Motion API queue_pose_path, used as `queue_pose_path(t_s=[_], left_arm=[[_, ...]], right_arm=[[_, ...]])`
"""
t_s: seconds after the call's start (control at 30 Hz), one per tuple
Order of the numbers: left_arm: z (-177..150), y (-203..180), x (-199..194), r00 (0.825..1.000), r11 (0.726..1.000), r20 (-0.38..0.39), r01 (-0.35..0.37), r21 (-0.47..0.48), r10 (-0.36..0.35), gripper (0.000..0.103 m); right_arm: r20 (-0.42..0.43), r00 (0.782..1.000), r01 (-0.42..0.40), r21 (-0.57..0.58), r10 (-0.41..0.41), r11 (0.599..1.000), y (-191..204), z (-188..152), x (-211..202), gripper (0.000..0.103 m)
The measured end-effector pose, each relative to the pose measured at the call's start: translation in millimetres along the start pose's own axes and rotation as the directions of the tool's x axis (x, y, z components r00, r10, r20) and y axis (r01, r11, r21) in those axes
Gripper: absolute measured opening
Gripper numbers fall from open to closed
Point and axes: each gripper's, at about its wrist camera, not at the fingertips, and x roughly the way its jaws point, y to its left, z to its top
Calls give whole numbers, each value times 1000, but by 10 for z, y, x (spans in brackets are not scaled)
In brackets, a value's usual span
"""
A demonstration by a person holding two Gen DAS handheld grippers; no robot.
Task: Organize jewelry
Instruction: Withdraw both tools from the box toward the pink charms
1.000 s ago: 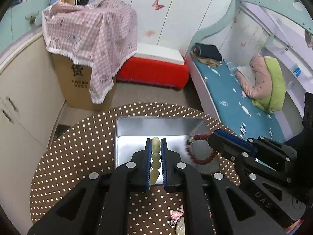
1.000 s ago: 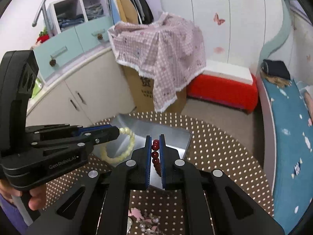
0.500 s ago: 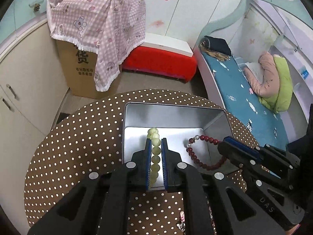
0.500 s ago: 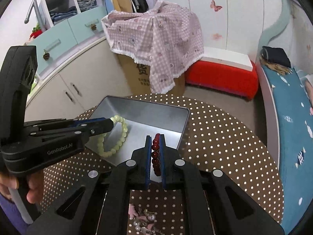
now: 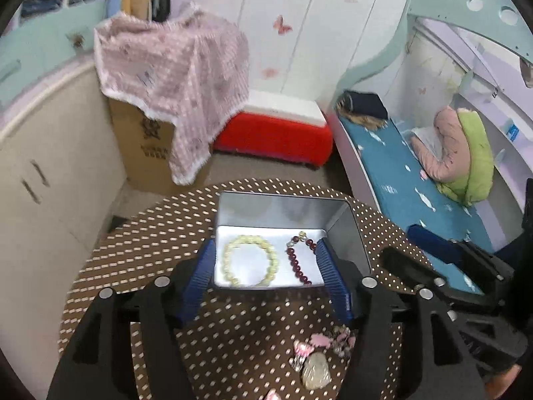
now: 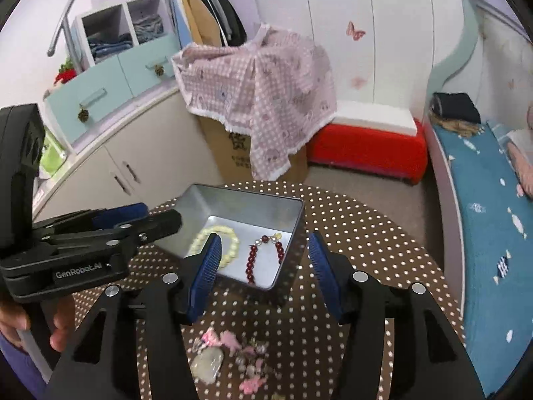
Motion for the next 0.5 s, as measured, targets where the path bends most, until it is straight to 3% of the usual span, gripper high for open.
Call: queue_pose_path(t_s=[0.13,0.27,0.5], left_arm=[[-189,-24,-401,994,998,91,-55,13,54,71],[-469,-6,-765,978,994,178,-109,-11,109,80],[-874,36,-910,971,986,171,-161,-38,165,80]], right_arm=[[60,998,29,-26,-28,999,49,-101,-401,54],[120,991,59,-43,-53,997,96,-251,-774,57],[123,989,93,-41,-88,995,81,-522,-1012,61]])
